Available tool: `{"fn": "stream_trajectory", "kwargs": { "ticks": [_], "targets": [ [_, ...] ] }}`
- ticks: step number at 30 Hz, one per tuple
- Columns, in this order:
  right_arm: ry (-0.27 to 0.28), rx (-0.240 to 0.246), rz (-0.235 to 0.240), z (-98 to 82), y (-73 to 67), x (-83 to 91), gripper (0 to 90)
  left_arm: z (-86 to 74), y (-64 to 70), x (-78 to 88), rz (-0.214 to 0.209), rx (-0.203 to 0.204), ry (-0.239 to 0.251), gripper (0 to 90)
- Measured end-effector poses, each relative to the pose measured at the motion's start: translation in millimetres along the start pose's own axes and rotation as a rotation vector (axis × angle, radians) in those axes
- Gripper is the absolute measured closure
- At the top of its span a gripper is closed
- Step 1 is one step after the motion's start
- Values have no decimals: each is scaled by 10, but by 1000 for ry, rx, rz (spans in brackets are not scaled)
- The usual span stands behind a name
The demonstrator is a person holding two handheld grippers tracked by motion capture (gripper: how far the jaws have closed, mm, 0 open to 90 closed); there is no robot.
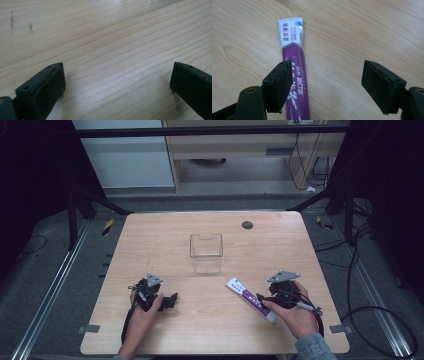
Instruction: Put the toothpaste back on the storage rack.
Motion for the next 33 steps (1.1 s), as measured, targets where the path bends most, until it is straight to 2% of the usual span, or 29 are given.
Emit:
{"fn": "stream_trajectory", "kwargs": {
  "ticks": [5, 8, 14, 20, 22, 26, 33],
  "targets": [
    [-7, -4, 14, 60, -48, -93, 243, -3, 1, 3, 0, -1, -1, 0],
    [-13, 27, 33, 87, -127, -159, 234, -7, 6, 9, 1, 1, -3, 0],
    [-40, 23, 37, 122, -136, -206, 243, -2, 8, 5, 1, 1, -3, 0],
    [-56, 36, 34, 155, -169, -233, 248, 5, 11, -1, 4, 2, -3, 0],
    [-71, 42, 25, 152, -184, -252, 249, 4, 13, -1, 5, 4, -3, 0],
    [-67, 39, 8, 155, -185, -251, 273, 3, 15, -2, 6, 7, -1, 0],
    [-82, 50, 15, 172, -192, -271, 282, 6, 15, -2, 7, 6, -3, 0]
  ]
}}
Point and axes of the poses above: each handheld gripper's, and its own axes: x roughly backward along the jaws, z roughly out of its top, y roughly to its right, the point moved 1 cm from there along -x, roughly forward along the jaws, and after that the axes turned 3 degrees about z, right-handed, at the moved point
